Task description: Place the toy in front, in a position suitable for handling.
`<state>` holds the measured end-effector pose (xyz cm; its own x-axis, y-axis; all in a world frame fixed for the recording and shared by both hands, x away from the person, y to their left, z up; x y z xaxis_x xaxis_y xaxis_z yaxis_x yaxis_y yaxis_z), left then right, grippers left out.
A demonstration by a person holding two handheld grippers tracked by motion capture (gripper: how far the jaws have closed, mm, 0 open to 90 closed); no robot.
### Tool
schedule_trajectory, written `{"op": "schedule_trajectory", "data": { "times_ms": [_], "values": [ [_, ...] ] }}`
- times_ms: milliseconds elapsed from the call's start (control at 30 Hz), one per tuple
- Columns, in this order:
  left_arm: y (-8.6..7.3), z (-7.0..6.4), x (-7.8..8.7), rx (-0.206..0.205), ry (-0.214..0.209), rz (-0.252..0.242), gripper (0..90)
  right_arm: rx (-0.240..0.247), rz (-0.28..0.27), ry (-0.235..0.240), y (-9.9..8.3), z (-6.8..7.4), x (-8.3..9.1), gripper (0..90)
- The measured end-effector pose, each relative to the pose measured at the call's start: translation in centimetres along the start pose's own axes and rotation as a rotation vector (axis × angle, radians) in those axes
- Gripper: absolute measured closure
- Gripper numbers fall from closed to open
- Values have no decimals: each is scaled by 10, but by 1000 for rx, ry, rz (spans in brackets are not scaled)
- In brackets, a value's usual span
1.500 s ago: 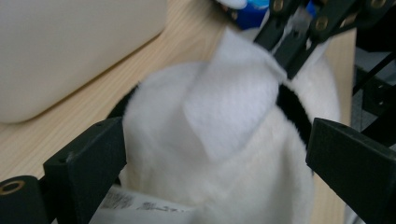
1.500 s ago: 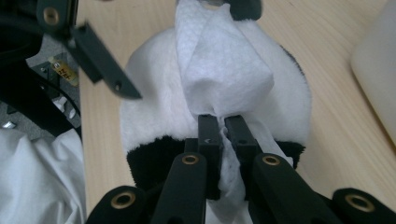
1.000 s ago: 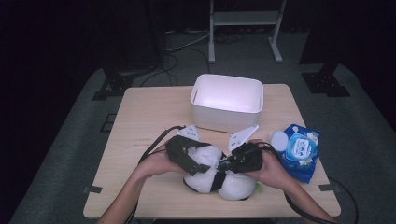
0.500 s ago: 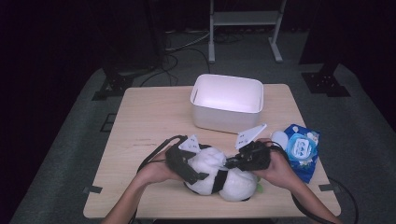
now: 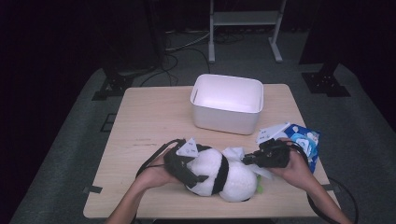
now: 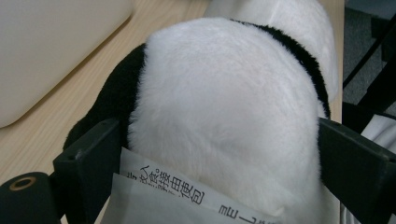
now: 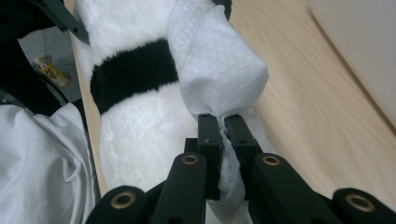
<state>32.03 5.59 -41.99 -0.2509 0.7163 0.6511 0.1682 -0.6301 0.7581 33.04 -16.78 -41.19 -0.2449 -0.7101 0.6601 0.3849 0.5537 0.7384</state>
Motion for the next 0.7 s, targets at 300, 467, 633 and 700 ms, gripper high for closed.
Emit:
{"op": "schedule_trajectory", "data": {
  "times_ms": [300,467,633,700],
  "values": [
    [-11,8,11,106,-14,-25,60,-2,15,4,-4,1,-3,860],
    [-25,9,1,160,-95,-16,80,-8,15,14,-4,0,-5,860],
    [-22,7,3,75,-62,-59,300,-13,21,19,2,-2,-10,860],
    [-20,5,3,52,-52,-63,342,-20,5,37,6,-3,-12,860]
  ]
}}
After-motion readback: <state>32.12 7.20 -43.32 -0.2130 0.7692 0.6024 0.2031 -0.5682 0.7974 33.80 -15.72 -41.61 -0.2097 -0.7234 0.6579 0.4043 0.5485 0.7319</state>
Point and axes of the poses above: each handheld gripper's, and its own axes: x roughly backward along the jaws, y roughly out of its top, z roughly to its left, the point moved 6 cm from there along -x, roughly forward along the jaws, and after that the axes turned 4 degrees about -z, right-handed, at the moved point
